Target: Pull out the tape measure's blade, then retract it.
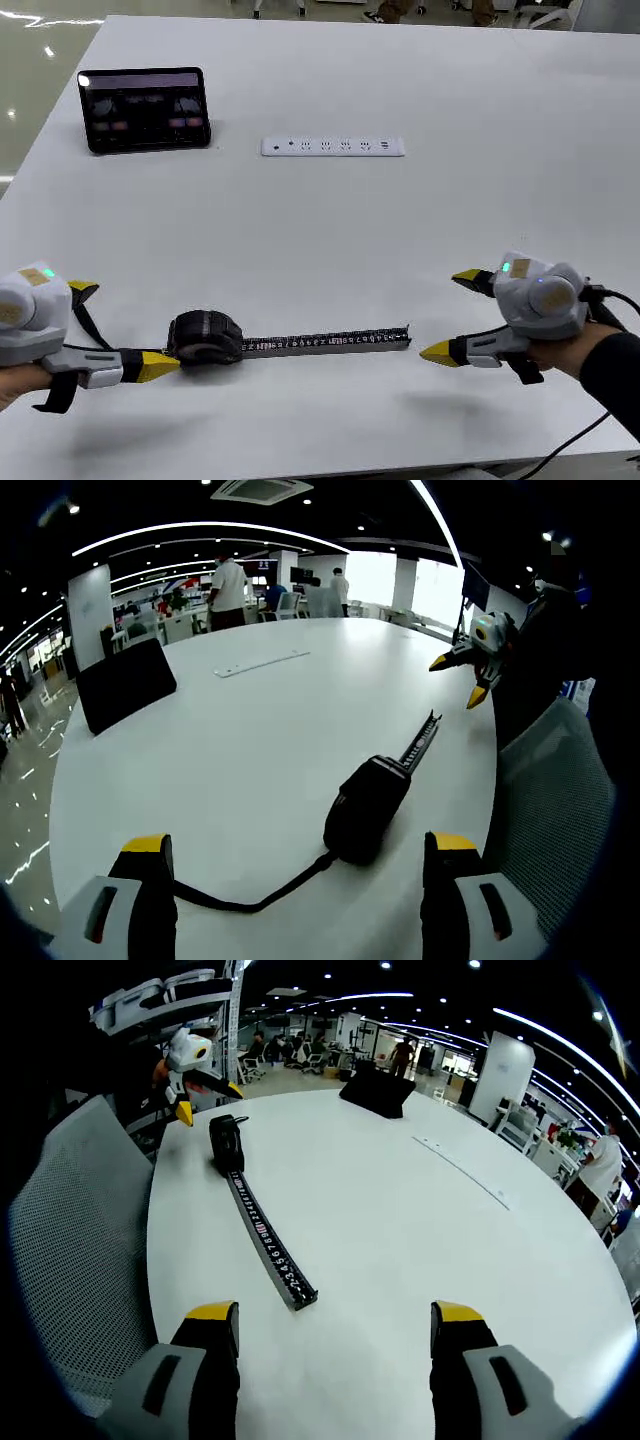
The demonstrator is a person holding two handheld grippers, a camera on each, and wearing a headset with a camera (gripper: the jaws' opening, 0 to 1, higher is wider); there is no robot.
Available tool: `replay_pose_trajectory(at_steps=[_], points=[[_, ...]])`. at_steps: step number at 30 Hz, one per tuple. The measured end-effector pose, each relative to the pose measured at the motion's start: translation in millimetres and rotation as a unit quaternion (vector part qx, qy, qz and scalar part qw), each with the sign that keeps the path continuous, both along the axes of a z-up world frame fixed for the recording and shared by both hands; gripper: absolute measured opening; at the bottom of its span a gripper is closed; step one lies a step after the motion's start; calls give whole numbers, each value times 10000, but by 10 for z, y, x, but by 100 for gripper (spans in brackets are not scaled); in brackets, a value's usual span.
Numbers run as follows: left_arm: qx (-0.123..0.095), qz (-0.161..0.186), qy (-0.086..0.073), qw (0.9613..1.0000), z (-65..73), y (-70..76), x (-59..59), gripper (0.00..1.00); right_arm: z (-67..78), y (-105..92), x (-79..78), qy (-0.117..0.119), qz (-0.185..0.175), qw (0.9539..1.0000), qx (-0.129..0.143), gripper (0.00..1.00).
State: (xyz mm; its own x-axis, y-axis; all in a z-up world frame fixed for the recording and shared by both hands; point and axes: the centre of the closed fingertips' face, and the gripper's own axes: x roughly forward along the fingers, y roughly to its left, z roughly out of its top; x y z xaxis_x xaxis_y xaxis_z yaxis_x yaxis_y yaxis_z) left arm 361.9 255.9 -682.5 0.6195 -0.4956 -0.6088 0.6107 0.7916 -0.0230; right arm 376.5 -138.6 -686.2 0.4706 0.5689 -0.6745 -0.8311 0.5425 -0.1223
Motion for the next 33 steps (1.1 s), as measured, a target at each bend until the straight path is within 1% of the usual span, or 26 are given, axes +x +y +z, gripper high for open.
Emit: replay_pose_trajectory(at_steps=[1, 2, 3, 4, 5, 7, 8, 9, 11, 12, 13, 14, 15, 17, 20, 23, 25, 27, 28, 30, 33], points=[[14, 4, -10, 10000, -1, 23, -41, 100, 34, -31, -36, -13, -87, 10000, 46, 76], [43, 17, 14, 10000, -15, 59, -89, 100, 74, -83, -68, -50, -221, 9997, 125, 78], [63, 75, 6, 10000, -16, 92, -115, 100, 107, -107, -98, -53, -344, 9992, 195, 81], [22, 131, -10, 9999, -2, 111, -143, 100, 129, -142, -131, -36, -433, 9987, 256, 83], [-80, 207, 24, 9998, 20, 132, -186, 100, 129, -208, -163, -29, -484, 9984, 284, 86], [-232, 290, 45, 9993, 52, 149, -258, 100, 138, -284, -263, -67, -488, 9984, 260, 90], [-211, 298, 25, 9993, 60, 165, -280, 100, 131, -322, -297, -85, -509, 9984, 233, 93], [-198, 341, -40, 9992, 75, 191, -301, 100, 119, -384, -356, -96, -554, 9983, 164, 96], [-212, 369, 3, 9991, 69, 220, -336, 100, 113, -479, -415, -68, -695, 9974, 174, 97], [-223, 397, -10, 9990, 61, 256, -354, 100, 111, -534, -459, -12, -788, 9966, 223, 98], [-239, 426, -25, 9988, 66, 273, -368, 100, 114, -565, -490, 9, -835, 9963, 218, 98], [-262, 488, -23, 9985, 70, 295, -387, 100, 115, -613, -517, -12, -900, 9957, 198, 98], [-270, 531, -50, 9982, 79, 312, -396, 100, 131, -637, -530, -48, -944, 9953, 198, 99], [-305, 598, -98, 9977, 107, 335, -425, 100, 135, -673, -575, 27, -1010, 9946, 230, 100], [-302, 614, -156, 9975, 153, 355, -466, 100, 132, -707, -598, 16, -1008, 9948, 165, 100], [-346, 691, -193, 9968, 176, 406, -472, 100, 163, -725, -590, -27, -1053, 9942, 203, 100], [-455, 782, -198, 9957, 202, 431, -454, 100, 165, -725, -612, -43, -1054, 9942, 206, 100], [-417, 772, -220, 9959, 213, 435, -444, 100, 148, -736, -634, -70, -1065, 9941, 190, 100], [-395, 766, -228, 9960, 218, 437, -443, 100, 138, -747, -635, -60, -1075, 9940, 181, 100], [-418, 764, -227, 9959, 241, 435, -433, 100, 127, -758, -651, 17, -1102, 9937, 217, 100], [-360, 747, -257, 9962, 242, 433, -410, 100, 123, -785, -659, 18, -1037, 9945, 156, 100]])
